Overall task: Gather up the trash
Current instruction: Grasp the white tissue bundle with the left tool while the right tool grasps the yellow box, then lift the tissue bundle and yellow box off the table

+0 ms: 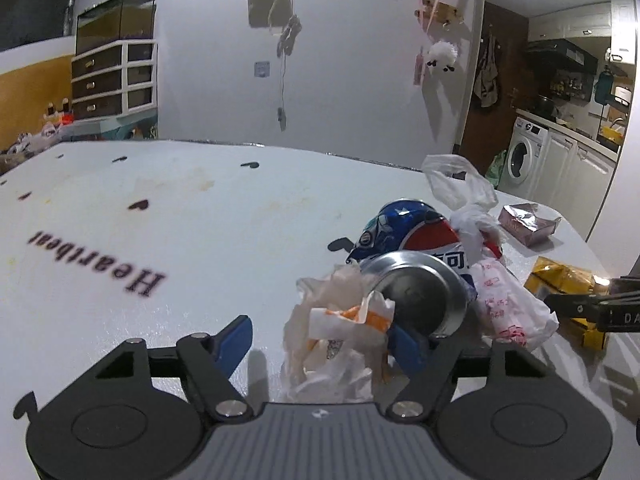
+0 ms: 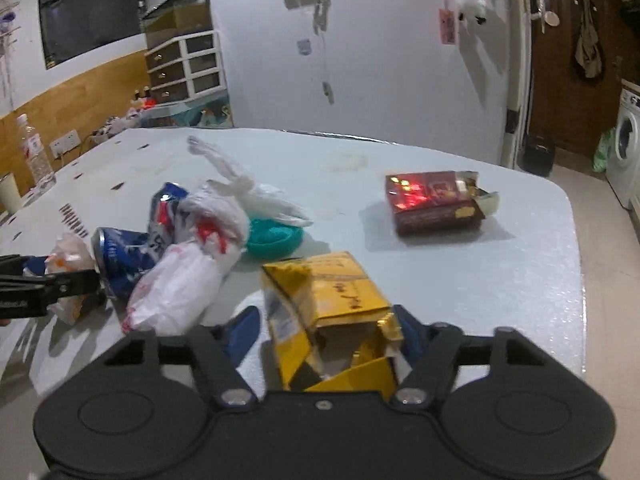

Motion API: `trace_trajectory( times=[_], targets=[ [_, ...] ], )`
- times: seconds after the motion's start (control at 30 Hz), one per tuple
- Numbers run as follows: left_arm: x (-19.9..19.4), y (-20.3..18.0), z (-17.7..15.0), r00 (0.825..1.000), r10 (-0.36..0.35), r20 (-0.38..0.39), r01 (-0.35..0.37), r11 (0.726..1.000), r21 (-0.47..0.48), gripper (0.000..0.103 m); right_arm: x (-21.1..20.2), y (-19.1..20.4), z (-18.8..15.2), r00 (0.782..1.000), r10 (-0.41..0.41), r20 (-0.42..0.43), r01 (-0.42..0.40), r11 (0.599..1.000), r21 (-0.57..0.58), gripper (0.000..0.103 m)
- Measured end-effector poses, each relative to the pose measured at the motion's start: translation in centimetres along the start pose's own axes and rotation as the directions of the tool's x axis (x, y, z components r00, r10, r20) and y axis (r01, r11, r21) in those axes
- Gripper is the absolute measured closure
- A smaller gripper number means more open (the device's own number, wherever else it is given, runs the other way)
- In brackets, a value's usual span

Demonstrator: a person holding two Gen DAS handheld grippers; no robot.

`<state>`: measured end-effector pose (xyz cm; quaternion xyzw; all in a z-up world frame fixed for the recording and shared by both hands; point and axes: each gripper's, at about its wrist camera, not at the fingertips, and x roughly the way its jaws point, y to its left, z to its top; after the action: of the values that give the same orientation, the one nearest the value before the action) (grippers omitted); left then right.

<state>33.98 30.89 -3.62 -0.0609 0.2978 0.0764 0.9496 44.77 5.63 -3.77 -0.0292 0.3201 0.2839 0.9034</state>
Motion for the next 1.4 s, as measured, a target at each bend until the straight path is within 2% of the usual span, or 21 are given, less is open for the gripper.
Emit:
trace_trajectory(
  times=[0.03, 0.1, 0.27, 0.37, 0.53, 0.67, 0.8, 1.0, 1.23, 1.4],
  targets=[
    [0.1, 0.0, 0.0, 1.0, -0.004, -0.005, 0.004, 1.0, -0.003, 0.032, 0.0, 0.2, 0.0, 1.0, -0.002, 0.002, 0.002, 1.0, -0.003, 0.046],
    [0.3, 0.1, -0.1, 1.0, -0.008, -0.015, 0.008, 1.0, -0.005, 0.038, -0.2, 0.7, -0.1, 1.0, -0.011, 0.007, 0.011, 1.0, -0.006, 0.048],
    [0.3, 0.2, -0.1, 1.0, -0.005, -0.013, 0.005, 1.0, -0.015, 0.062, -0.9, 1.5, -1.0, 0.999, 0.006, 0.034, -0.006, 1.0, 0.004, 0.056],
    [0.3, 0.2, -0.2, 1.0, -0.006, -0.009, 0.006, 1.0, -0.018, 0.066, -1.5, 1.7, -1.5, 0.999, 0.01, 0.051, -0.012, 0.999, 0.048, 0.063],
    [0.2, 0.2, -0.3, 1.0, -0.009, -0.001, 0.009, 1.0, -0.015, 0.067, -2.4, 2.6, -2.3, 0.996, -0.031, 0.086, 0.026, 0.998, 0.05, 0.068],
    [-0.1, -0.2, -0.6, 1.0, 0.002, 0.007, -0.002, 1.0, 0.002, 0.068, -2.9, 3.5, -2.8, 0.995, -0.04, 0.088, 0.036, 0.999, 0.04, 0.068],
    [-1.0, -1.5, -1.3, 0.998, 0.064, 0.029, -0.066, 0.997, 0.052, 0.069, -3.4, 3.7, -3.3, 0.994, -0.049, 0.094, 0.044, 0.997, 0.056, 0.069],
    [-3.1, -2.4, -2.5, 0.997, 0.038, 0.07, -0.04, 0.999, 0.027, 0.069, -4.9, 4.4, -4.2, 0.99, -0.076, 0.122, 0.069, 0.996, 0.063, 0.069],
    [-5.3, -3.6, -3.9, 0.993, 0.061, 0.101, -0.061, 0.998, -0.008, 0.07, -6.8, 4.9, -5.6, 0.987, -0.092, 0.135, 0.083, 0.994, 0.069, 0.07],
    [-7.3, -5.0, -5.3, 0.994, 0.055, 0.097, -0.056, 0.998, 0.007, 0.07, -8.7, 4.9, -6.8, 0.982, -0.111, 0.154, 0.101, 0.992, 0.07, 0.07]
  ],
)
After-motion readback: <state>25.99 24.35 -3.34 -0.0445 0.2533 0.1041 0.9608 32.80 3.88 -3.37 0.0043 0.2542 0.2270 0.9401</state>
